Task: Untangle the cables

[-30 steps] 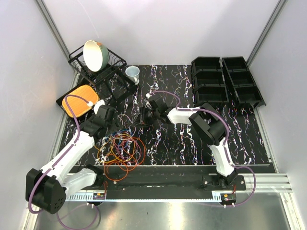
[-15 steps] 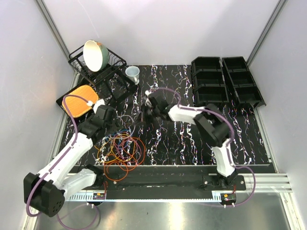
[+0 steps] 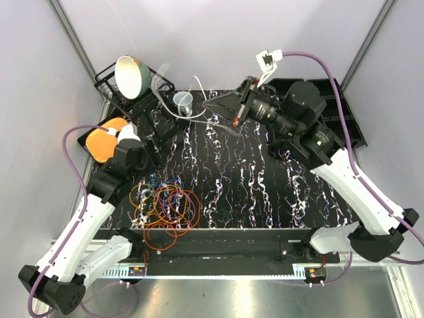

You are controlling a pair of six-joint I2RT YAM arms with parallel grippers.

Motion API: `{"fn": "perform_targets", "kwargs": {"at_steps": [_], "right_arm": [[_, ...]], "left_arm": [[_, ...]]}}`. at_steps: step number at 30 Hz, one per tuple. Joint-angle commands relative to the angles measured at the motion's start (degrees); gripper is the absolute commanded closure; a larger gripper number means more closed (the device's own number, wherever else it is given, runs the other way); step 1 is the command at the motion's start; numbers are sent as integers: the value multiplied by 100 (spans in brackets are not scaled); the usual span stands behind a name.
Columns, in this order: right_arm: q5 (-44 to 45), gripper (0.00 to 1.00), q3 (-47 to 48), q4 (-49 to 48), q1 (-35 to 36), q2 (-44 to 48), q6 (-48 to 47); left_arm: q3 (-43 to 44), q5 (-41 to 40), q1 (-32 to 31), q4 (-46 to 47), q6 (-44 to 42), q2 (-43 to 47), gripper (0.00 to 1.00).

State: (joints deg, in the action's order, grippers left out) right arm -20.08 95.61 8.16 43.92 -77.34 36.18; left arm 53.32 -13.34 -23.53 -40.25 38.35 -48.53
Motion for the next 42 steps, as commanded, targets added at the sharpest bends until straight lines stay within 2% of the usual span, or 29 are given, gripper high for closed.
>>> {"fn": "perform_targets", "kwargs": {"at_steps": [1,5,9,12,15,18,20,23,28,34,37,42], "right_arm": [[399,100,-702,599,29,-422,-24],[469,100,-746,660,29,-317,-76],[733,100,-606,914,37,-325,-295],[926,100,-456,1081,20,-404,-392],[1320,100,-254,1275,2,-518,-725],[1899,100,176,1660,-59,-685,-1173],[2181,100,657,1898,-129,-887,-1403],[2674,100,1344,2443,-375,-1186,-1780],[2833,100,2309,2742,-1078,-1572,-2071],[3861,100,3698,3393,-1535,-2187,-2598],[4265,100,4139,3622,-1685,-2425,-2757],[4837,100,4185,3772,-2001,-2532,-2819]], "left_arm": [[-444,657,-55,535,-214,54,27],[-647,869,-195,922,-187,28,26],[-542,877,-257,887,-231,-86,25],[-367,895,-275,695,-328,-173,23],[71,877,-275,168,-783,-384,21],[380,755,-275,-439,-1266,-446,12],[451,562,-266,-782,-1435,-385,1],[390,211,-293,-994,-1507,-201,1],[-67,-18,-293,-835,-1356,264,1],[-217,7,-293,-616,-1400,591,1],[-217,16,-284,-607,-1418,608,1],[-234,86,-284,-572,-1453,678,1]]}}
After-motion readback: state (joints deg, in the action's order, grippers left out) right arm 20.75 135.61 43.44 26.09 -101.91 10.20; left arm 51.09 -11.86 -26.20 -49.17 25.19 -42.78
